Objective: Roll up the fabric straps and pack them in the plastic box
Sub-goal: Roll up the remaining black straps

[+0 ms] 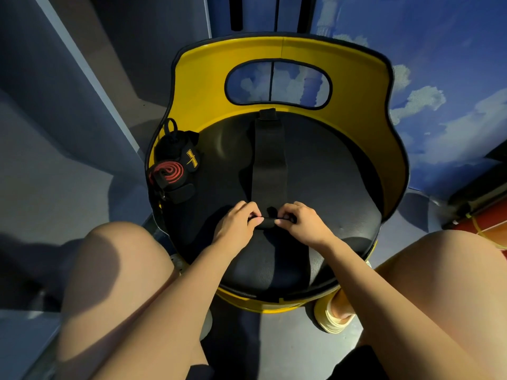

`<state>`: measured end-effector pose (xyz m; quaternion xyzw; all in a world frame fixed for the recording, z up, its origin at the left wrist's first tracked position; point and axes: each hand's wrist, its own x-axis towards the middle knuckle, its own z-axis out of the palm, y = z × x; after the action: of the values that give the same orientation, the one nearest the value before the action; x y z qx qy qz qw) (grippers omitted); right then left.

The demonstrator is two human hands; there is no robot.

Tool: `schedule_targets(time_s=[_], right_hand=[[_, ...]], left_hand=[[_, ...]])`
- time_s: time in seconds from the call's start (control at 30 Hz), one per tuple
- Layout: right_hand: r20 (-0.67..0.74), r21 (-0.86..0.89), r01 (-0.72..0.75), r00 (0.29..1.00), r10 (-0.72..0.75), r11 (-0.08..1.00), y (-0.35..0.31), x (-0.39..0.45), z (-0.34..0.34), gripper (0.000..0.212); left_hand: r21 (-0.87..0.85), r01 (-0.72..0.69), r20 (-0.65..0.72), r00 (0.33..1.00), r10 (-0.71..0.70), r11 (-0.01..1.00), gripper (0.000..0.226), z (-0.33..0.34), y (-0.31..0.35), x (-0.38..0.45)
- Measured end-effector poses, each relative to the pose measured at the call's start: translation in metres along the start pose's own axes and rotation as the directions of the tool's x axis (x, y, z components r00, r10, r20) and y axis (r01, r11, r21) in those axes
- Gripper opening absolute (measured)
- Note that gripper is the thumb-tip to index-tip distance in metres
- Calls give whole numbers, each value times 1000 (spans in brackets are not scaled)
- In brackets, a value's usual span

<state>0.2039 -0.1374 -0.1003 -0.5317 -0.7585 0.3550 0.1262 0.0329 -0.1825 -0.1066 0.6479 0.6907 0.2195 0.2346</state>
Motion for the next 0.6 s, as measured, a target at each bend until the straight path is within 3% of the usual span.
schedule_targets(time_s=[0.1, 0.27, 0.4, 0.6], right_hand=[[16, -16, 7, 1000, -7, 1000, 0, 4, -1, 9], [-12, -49, 12, 1000, -13, 999, 2, 5, 0, 12], [-156, -225, 190, 961, -228, 956, 4, -1, 6, 22], [-39, -346, 313, 937, -347, 884, 7, -9, 7, 32]], left_hand=[[74, -72, 40, 997, 69, 995, 22, -2, 2, 3], [92, -59, 94, 994, 50, 994, 22, -1, 4, 3], [100, -64, 49, 997, 59, 993, 22, 2, 2, 3], [-54, 51, 37, 998, -49, 997, 19, 3, -4, 8]])
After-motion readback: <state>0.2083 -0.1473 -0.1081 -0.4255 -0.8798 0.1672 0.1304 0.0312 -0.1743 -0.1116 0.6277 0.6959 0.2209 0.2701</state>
